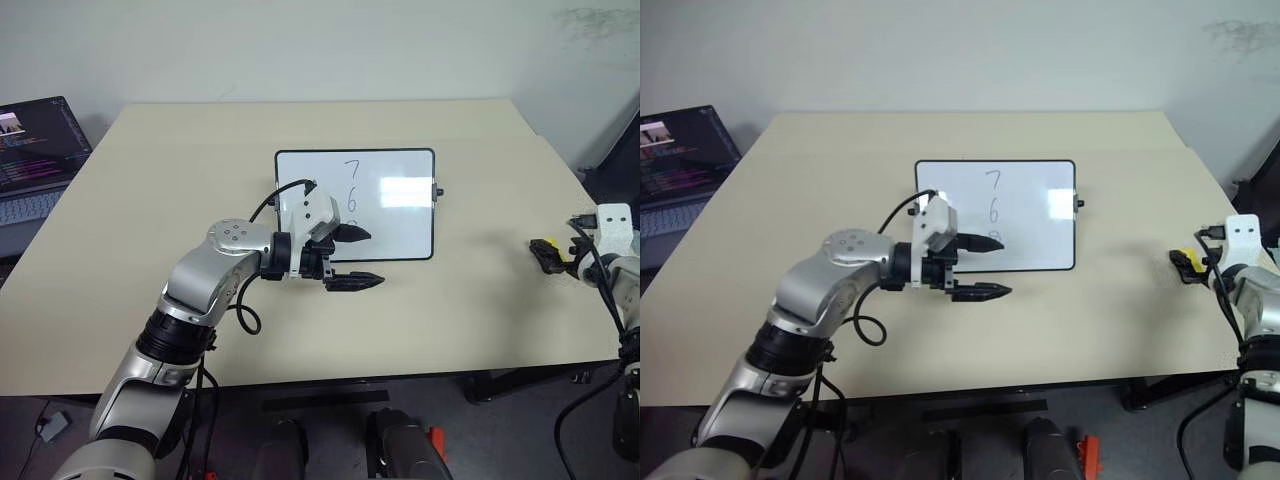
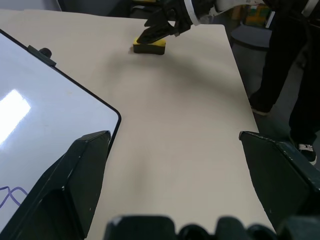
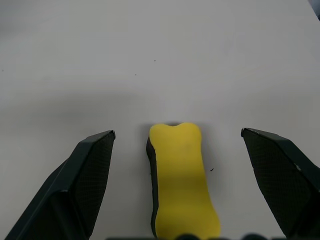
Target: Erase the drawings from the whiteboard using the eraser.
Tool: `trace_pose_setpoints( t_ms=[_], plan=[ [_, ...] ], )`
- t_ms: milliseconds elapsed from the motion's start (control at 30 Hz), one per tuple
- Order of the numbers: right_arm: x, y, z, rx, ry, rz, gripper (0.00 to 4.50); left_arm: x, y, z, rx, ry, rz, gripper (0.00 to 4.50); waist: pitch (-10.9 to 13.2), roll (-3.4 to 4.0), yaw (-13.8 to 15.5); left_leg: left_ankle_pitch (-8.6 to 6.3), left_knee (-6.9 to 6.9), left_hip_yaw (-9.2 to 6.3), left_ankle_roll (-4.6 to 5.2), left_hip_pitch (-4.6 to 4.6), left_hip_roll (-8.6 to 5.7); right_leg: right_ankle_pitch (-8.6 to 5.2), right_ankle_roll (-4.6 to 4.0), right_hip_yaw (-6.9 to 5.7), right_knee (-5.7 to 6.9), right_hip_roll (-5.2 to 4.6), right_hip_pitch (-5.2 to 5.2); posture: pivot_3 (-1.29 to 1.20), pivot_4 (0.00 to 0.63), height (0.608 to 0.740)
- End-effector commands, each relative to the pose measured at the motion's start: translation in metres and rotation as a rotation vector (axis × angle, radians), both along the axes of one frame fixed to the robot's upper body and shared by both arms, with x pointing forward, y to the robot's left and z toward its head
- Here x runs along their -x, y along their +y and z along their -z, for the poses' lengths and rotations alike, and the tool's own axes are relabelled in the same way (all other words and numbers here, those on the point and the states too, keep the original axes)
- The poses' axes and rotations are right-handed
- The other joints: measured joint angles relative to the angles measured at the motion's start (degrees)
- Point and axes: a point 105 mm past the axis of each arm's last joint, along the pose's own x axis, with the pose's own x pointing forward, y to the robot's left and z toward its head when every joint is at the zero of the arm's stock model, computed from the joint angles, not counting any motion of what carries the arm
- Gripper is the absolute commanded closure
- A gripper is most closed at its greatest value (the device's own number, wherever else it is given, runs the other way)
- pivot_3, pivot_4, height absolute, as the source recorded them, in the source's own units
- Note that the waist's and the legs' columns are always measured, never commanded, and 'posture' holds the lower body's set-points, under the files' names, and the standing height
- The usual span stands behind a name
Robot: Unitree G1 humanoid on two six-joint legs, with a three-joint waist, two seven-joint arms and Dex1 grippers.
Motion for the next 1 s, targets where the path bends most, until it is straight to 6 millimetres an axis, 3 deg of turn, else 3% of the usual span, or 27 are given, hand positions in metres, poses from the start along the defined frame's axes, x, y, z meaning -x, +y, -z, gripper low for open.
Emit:
trace_pose_setpoints(
  t_ms=[33, 333, 1000],
  plan=[
    [-0.0009, -0.0060, -0.0118, 0.002, 0.006, 0.004, 0.06, 0.0015, 0.0006, -0.0094, 0.024, -0.045, 0.001, 0.00, 0.00, 0.00, -0.03, 0.00, 0.00, 0.00, 0.00, 0.00, 0.00, 0.00, 0.01, 0.00, 0.00, 0.00, 0.00, 0.00, 0.150, 0.740],
    [-0.0022, -0.0151, -0.0125, -0.015, 0.040, 0.032, 0.06, -0.0001, 0.0042, -0.0062, 0.018, -0.042, -0.015, 0.00, 0.00, 0.00, -0.05, 0.00, 0.01, 0.00, 0.00, 0.00, 0.00, 0.01, 0.02, 0.01, 0.01, 0.00, 0.00, 0.00, 0.150, 0.740],
    [0.0002, -0.0143, -0.0033, -0.034, 0.077, 0.025, 0.06, -0.0035, 0.0088, -0.0055, 0.015, -0.049, -0.037, 0.00, 0.00, 0.00, -0.05, 0.00, 0.01, 0.00, 0.00, 0.01, 0.00, 0.03, 0.04, 0.01, 0.02, 0.00, 0.01, 0.00, 0.150, 0.740]
  ],
)
